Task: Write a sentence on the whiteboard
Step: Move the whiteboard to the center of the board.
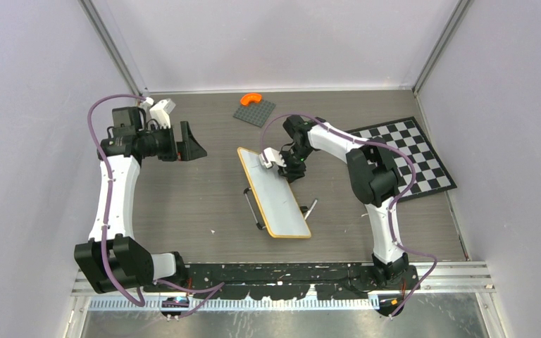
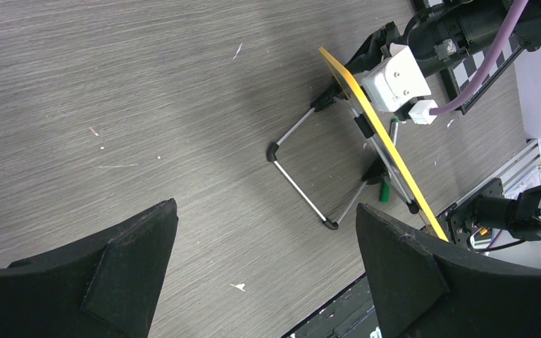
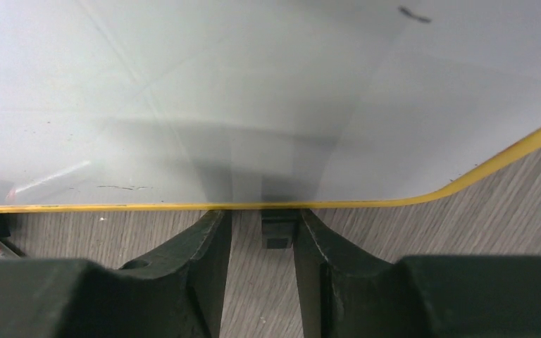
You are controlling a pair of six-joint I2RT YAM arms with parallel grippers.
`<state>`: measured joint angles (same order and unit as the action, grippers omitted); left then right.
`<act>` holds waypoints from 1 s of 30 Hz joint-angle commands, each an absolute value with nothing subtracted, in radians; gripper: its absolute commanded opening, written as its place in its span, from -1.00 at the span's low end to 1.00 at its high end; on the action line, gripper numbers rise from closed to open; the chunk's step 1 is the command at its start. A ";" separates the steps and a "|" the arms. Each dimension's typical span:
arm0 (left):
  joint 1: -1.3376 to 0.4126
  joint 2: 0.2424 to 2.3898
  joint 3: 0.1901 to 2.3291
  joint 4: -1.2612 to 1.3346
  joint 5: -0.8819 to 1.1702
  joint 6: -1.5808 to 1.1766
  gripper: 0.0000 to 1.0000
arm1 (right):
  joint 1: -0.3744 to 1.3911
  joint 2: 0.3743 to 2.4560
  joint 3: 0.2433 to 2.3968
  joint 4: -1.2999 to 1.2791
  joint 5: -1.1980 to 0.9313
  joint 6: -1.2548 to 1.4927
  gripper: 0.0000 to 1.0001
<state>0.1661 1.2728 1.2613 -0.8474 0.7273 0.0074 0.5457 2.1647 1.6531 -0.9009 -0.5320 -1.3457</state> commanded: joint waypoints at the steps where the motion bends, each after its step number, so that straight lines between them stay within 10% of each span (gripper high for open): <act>1: 0.172 1.269 1.291 -0.841 0.740 0.011 1.00 | 0.558 2.176 1.677 -0.887 -0.535 -1.369 -0.24; 7: 0.185 1.265 1.291 -0.848 0.738 0.008 0.99 | 0.558 2.161 1.668 -0.861 -0.489 -1.230 -0.98; 30: 0.268 1.265 1.344 -0.788 0.658 -0.080 1.00 | 0.555 1.854 1.255 -0.390 0.099 0.037 -0.99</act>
